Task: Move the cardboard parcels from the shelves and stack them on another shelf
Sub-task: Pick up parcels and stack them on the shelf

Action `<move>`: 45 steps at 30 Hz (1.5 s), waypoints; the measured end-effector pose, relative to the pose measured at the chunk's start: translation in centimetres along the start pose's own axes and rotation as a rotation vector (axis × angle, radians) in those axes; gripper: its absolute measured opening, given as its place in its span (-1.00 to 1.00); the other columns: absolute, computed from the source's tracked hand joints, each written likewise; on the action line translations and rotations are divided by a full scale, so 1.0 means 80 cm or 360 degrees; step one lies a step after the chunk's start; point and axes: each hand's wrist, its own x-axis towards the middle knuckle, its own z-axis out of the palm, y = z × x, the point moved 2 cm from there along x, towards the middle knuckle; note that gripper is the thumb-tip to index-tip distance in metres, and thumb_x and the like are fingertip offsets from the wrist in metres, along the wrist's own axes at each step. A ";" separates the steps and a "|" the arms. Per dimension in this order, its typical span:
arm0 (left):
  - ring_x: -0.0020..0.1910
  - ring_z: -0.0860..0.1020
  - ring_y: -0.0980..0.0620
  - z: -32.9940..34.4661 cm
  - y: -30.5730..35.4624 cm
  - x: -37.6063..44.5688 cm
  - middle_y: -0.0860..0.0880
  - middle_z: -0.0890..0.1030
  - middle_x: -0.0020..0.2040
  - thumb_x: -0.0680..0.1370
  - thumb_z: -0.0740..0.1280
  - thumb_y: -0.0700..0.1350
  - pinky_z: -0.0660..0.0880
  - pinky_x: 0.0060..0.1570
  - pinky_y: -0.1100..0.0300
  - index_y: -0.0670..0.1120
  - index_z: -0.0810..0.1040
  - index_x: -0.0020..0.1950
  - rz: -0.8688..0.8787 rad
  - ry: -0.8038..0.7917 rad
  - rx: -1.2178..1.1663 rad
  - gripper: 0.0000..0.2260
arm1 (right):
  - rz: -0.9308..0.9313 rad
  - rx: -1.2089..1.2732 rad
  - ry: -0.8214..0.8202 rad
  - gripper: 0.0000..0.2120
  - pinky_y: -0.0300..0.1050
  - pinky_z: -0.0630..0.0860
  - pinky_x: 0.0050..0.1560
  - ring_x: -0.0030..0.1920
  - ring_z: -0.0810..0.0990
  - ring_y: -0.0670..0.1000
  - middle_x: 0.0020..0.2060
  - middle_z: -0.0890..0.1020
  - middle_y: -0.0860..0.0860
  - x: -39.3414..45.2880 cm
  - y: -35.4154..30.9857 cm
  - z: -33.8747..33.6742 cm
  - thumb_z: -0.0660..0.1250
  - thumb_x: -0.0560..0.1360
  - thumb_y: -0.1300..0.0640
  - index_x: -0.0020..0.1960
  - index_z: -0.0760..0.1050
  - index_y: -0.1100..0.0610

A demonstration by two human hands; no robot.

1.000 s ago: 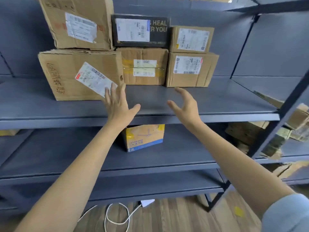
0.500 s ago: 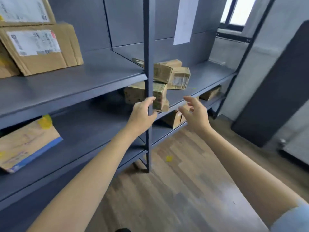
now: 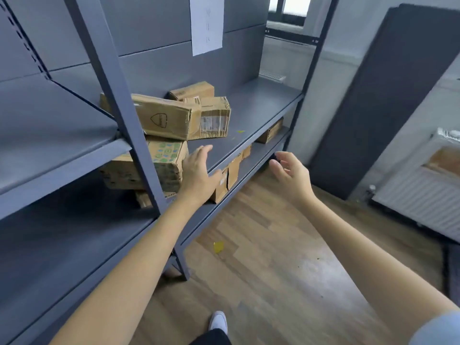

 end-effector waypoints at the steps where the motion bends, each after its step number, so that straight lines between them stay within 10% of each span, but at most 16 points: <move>1: 0.39 0.24 -0.09 -0.001 -0.008 0.015 -0.10 0.36 0.39 0.52 0.30 -0.22 0.14 0.33 0.11 -0.15 0.29 0.43 -0.0090 0.0046 -0.0042 -0.52 | -0.0001 -0.0013 -0.0036 -0.64 0.01 0.41 0.30 0.27 0.47 0.04 0.25 0.53 0.04 0.022 -0.003 0.009 0.26 0.58 0.03 0.33 0.43 0.14; 12: 0.45 0.15 -0.14 -0.022 -0.072 0.140 -0.16 0.16 0.49 0.49 0.29 -0.23 0.20 0.39 -0.07 -0.08 0.19 0.47 -0.0634 0.0657 -0.0169 -0.43 | -0.0478 -0.0299 -0.0528 -0.28 0.02 0.20 0.45 0.46 0.20 0.07 0.45 0.26 0.07 0.199 -0.006 0.139 0.42 0.46 0.03 0.49 0.15 0.12; 18: 0.47 0.10 -0.16 -0.027 -0.104 0.186 -0.14 0.06 0.52 0.53 0.31 -0.05 0.11 0.41 -0.04 -0.05 0.02 0.53 -0.1023 0.1021 -0.0236 -0.33 | 0.0108 0.0390 -0.1030 -0.30 0.05 0.27 0.41 0.47 0.23 0.08 0.51 0.18 0.08 0.298 -0.006 0.243 0.31 0.52 -0.08 0.53 0.06 0.09; 23: 0.50 0.09 -0.15 -0.029 -0.101 0.216 -0.12 0.01 0.55 0.55 0.28 0.04 0.12 0.40 -0.08 0.02 -0.09 0.55 -0.1402 0.1242 -0.0417 -0.29 | -0.0761 0.0111 -0.1119 0.00 0.01 -0.03 0.49 0.54 -0.08 0.06 0.54 -0.01 0.11 0.343 -0.009 0.272 0.36 0.33 -0.24 0.54 -0.11 0.07; 29: 0.32 0.41 -0.09 -0.026 -0.086 0.244 -0.06 0.33 0.43 0.45 0.33 0.04 0.44 0.24 -0.06 0.13 -0.01 0.52 -0.1381 0.1503 -0.0759 -0.26 | -0.1608 0.0027 -0.1006 -0.02 0.40 0.07 0.41 0.51 0.02 0.24 0.50 0.07 0.26 0.358 -0.015 0.290 0.35 0.30 -0.27 0.50 -0.12 0.00; 35: 0.23 0.48 0.06 -0.032 -0.042 0.301 -0.02 0.44 0.35 0.53 0.26 -0.21 0.42 0.27 0.03 -0.01 0.16 0.49 -0.0970 0.1532 -0.0920 -0.45 | -0.0996 0.0747 -0.0967 0.03 -0.02 0.21 0.45 0.44 0.18 0.06 0.41 0.18 0.20 0.382 -0.027 0.276 0.48 0.21 -0.21 0.47 -0.02 0.03; 41: 0.35 0.35 0.09 -0.007 -0.013 0.359 0.01 0.36 0.38 0.58 0.13 -0.35 0.35 0.30 0.13 -0.06 0.18 0.51 -0.0721 0.0825 -0.1010 -0.49 | -0.0651 0.0818 -0.0829 0.31 -0.01 0.00 0.53 0.50 -0.01 -0.03 0.45 0.02 -0.14 0.423 -0.039 0.271 0.52 0.11 -0.32 0.51 -0.23 0.10; 45: 0.47 0.24 0.00 0.011 -0.020 0.376 -0.10 0.25 0.50 0.58 0.16 -0.33 0.25 0.37 0.18 -0.06 0.21 0.50 -0.0808 0.0654 -0.0827 -0.51 | -0.0377 0.0822 -0.0782 0.29 0.10 0.03 0.52 0.53 -0.01 0.02 0.52 0.01 0.07 0.451 -0.036 0.272 0.58 0.15 -0.01 0.53 -0.28 0.16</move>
